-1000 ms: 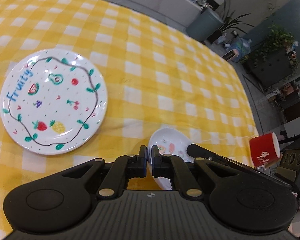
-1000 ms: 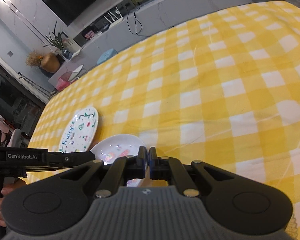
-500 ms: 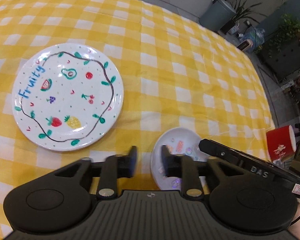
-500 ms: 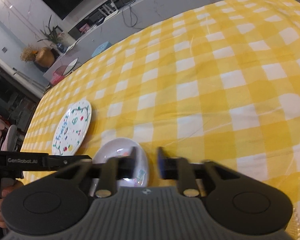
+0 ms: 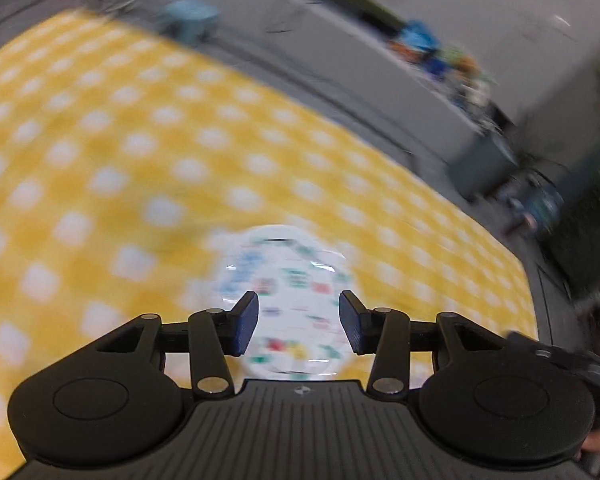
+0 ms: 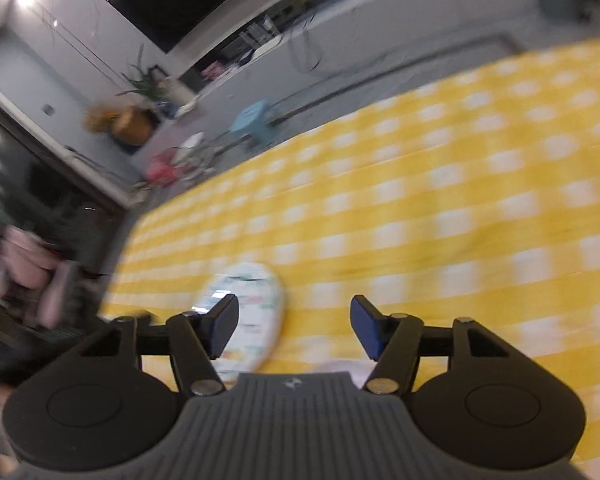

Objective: Organize plates and bowls
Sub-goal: 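Close both grippers on the rim of the large white 'Fruity' plate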

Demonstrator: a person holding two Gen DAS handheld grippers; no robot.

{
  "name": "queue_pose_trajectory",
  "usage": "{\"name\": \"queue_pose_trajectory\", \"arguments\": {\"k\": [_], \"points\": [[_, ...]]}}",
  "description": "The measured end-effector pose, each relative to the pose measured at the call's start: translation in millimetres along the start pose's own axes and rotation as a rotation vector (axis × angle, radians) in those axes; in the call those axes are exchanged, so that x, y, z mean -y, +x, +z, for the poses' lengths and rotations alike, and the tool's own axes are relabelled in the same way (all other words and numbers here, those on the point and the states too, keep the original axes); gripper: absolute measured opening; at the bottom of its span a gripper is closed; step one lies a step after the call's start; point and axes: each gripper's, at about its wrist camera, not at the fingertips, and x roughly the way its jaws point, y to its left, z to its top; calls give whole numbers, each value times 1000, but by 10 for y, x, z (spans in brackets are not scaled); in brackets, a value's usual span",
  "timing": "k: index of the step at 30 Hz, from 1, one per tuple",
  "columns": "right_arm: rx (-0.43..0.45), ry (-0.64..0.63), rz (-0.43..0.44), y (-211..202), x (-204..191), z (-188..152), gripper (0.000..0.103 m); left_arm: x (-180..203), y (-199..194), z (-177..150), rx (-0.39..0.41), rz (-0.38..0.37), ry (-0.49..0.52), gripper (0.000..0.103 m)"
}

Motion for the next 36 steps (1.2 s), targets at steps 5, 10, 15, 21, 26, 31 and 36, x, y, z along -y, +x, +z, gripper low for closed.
{"name": "queue_pose_trajectory", "arguments": {"k": [5,10,15,21,26,31,36], "points": [[-139,-52,40,483,-229,122,60,-449,243,2,-85,-95,-246,42],[-274,-86,2,1005,-240,107,41,-616,452,-66,-115,-57,-366,33],[-320,-47,22,1356,-44,181,34,-721,363,-60,-49,-12,-379,33],[-334,-59,113,1537,135,291,27,-670,437,-43,-46,-4,-322,33],[-360,-68,194,1661,213,387,24,-621,550,-36,-56,-10,-296,28],[-373,-28,251,1785,328,436,10,-599,599,-40,-53,-21,-311,24],[-363,31,265,1805,404,423,7,-593,600,-46,-43,-9,-318,19]]}}
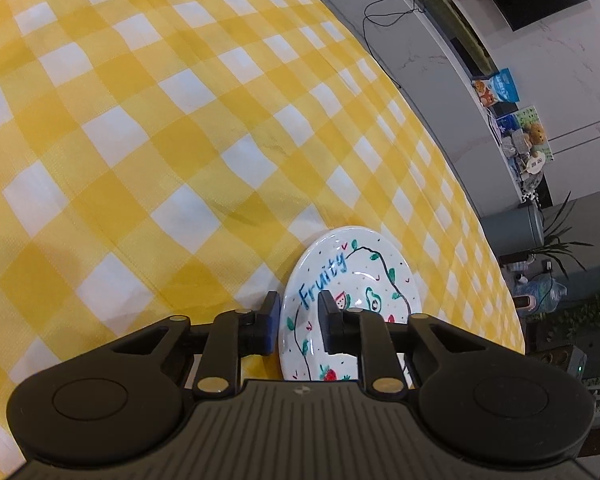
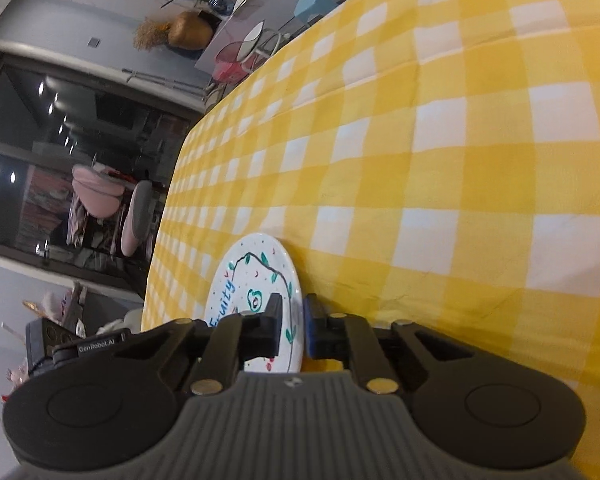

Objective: Organize plates and bowls
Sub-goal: 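Close both grippers on the rim of the large white 'Fruity' plate, then lift the 'Fruity' plate with both grippers and carry it toward the bowl stack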

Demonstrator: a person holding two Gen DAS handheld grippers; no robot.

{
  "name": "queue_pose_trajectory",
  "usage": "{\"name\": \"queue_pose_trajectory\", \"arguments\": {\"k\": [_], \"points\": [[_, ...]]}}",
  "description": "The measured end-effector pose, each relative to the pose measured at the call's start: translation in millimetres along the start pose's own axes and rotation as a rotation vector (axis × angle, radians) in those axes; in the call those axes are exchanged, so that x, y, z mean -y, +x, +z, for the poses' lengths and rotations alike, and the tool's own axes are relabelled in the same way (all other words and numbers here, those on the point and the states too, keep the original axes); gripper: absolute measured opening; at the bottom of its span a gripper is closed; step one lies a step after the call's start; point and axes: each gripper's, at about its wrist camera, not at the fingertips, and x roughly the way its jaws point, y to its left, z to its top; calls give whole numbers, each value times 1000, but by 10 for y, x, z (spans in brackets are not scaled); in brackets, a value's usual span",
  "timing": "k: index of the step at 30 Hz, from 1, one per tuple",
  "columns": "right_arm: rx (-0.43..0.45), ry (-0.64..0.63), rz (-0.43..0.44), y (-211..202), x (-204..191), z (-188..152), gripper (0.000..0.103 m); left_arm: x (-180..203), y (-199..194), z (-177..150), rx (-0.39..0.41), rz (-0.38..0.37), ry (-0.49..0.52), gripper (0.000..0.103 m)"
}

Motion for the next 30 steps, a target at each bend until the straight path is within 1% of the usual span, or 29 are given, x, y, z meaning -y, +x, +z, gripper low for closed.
{"name": "queue_pose_trajectory", "arguments": {"k": [1,5,7,9,13,15,18,20,27,30], "points": [[10,-3,-1,13,-16,-22,8,6,2,0,6,5,4,19],[41,-15,-6,-13,-39,-101,9,36,-11,-13,32,17,28,17],[47,6,6,-24,-10,-141,9,75,-65,-21,66,11,56,17],[55,21,9,-59,7,-197,9,124,-113,-19,82,-5,91,17],[92,40,14,-200,-8,-280,9,166,-121,-30,64,-37,97,16],[120,52,22,-306,-19,-320,9,194,-122,-40,55,-55,103,12],[160,59,28,-492,-39,-381,8,262,-154,-53,43,-110,119,11],[189,62,29,-630,-55,-426,7,316,-181,-68,38,-149,133,7],[265,96,19,-1124,-93,-647,5,544,-203,-153,-19,-290,172,5],[301,118,26,-1344,-92,-779,5,661,-198,-218,-49,-339,195,4]]}}
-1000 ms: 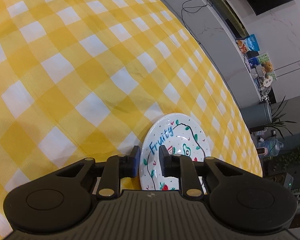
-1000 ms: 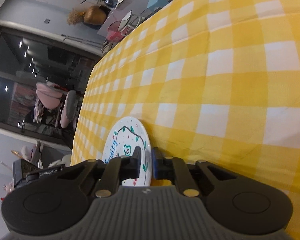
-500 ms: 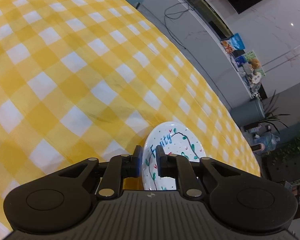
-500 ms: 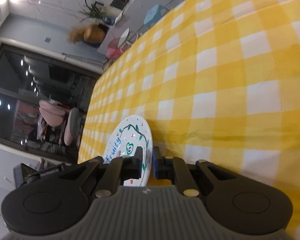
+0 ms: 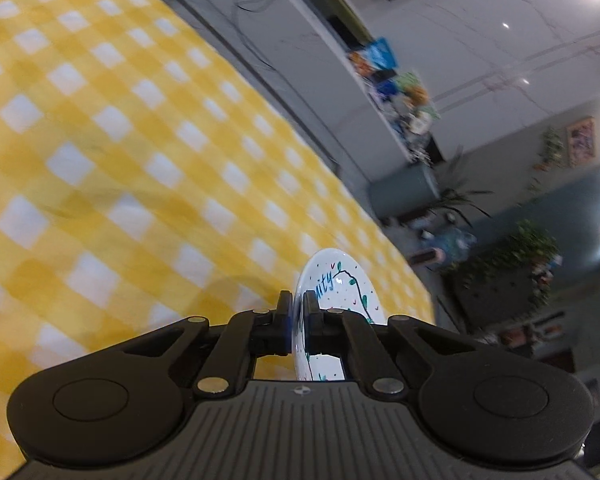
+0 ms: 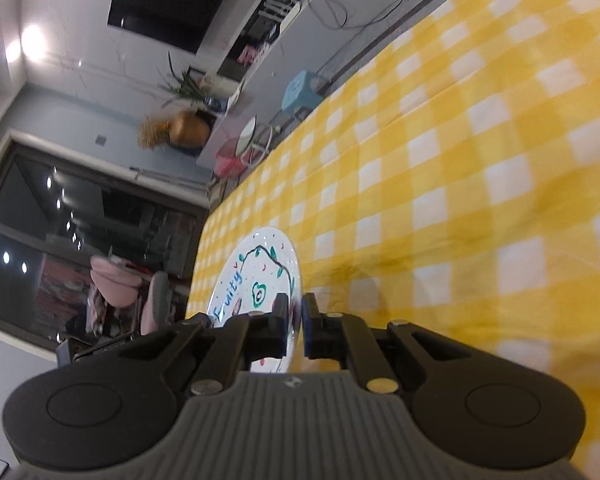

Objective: Organize plates and bowls
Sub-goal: 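Lift the 'Fruity' plate with both grippers and carry it toward the bowl stack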

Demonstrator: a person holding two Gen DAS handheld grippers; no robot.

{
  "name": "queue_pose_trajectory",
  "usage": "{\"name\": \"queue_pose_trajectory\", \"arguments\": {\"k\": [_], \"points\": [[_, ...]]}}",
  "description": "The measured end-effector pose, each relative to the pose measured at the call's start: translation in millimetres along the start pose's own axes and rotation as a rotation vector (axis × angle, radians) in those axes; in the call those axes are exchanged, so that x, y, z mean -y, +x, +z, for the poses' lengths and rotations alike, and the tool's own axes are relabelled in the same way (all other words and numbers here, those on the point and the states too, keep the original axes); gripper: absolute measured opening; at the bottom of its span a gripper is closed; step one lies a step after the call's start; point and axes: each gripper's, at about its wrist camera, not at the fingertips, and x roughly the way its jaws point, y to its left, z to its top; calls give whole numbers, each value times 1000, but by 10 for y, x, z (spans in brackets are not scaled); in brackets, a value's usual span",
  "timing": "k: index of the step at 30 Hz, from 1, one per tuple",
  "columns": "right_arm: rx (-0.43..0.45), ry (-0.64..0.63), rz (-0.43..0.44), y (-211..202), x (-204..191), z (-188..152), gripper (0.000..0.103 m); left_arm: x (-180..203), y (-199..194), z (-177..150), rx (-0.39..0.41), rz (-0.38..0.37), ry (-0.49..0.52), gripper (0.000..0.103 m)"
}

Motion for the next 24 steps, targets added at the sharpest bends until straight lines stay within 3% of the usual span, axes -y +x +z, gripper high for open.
{"name": "queue_pose_trajectory", "arguments": {"k": [5,16,24], "points": [[48,4,-43,-415,9,-170,5,210,133,-81,-64,-71,37,4],[206,92,-98,-1412,2,-701,5,727,478,-352,-226,-152,152,4],[288,156,-130,-2015,123,-1121,5,1038,875,-734,-425,-129,237,5]]}}
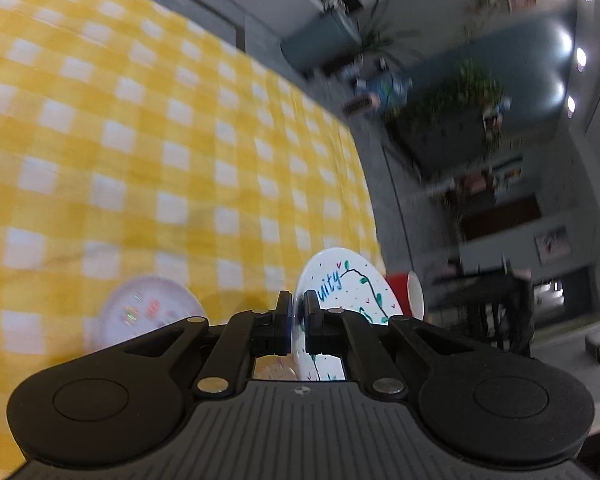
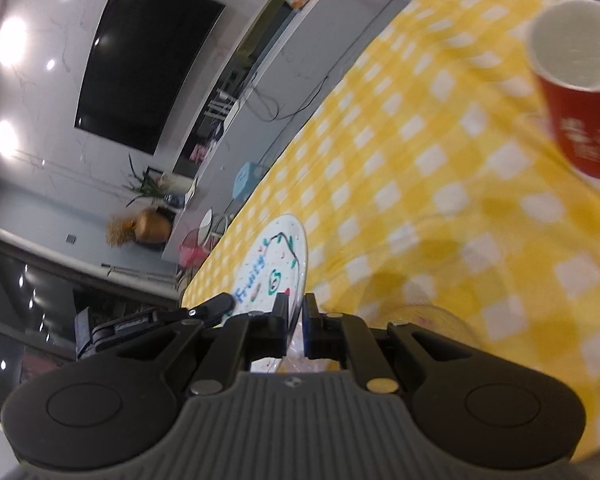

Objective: Organize plates and bowls
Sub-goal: 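Lift the 'Fruity' plate with both grippers and carry it toward the bowl stack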

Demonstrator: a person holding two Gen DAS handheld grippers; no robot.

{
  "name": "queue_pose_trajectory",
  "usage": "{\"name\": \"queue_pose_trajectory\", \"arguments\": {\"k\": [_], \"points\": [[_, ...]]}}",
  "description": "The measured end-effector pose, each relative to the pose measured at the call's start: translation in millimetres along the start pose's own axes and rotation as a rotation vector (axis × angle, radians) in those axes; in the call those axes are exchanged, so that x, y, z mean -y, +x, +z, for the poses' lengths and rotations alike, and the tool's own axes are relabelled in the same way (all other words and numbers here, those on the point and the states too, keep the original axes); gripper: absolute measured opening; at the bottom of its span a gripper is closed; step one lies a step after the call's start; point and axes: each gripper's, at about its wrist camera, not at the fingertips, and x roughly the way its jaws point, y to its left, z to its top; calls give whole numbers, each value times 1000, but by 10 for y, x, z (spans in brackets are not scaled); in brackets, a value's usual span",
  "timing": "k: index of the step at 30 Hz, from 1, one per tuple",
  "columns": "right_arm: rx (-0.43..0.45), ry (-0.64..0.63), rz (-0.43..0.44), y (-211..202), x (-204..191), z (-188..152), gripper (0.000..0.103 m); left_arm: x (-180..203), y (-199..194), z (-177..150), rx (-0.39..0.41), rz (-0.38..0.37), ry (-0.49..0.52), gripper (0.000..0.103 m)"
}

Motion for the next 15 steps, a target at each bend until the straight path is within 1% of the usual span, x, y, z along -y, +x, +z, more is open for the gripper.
{"name": "queue_pose_trajectory", "arguments": {"k": [2,6,12,15], "points": [[13,11,-18,-121,66,-88,5,59,89,-36,-35,-6,18,5],[15,50,-30,-302,237,-249,5,170,257,-68,-105,19,60,6],[20,95,-41,-387,405,-438,5,322,419,-97,-194,79,137,7],[16,116,-44,-392,474,-504,6,364,491,-88,-241,105,151,7]]}}
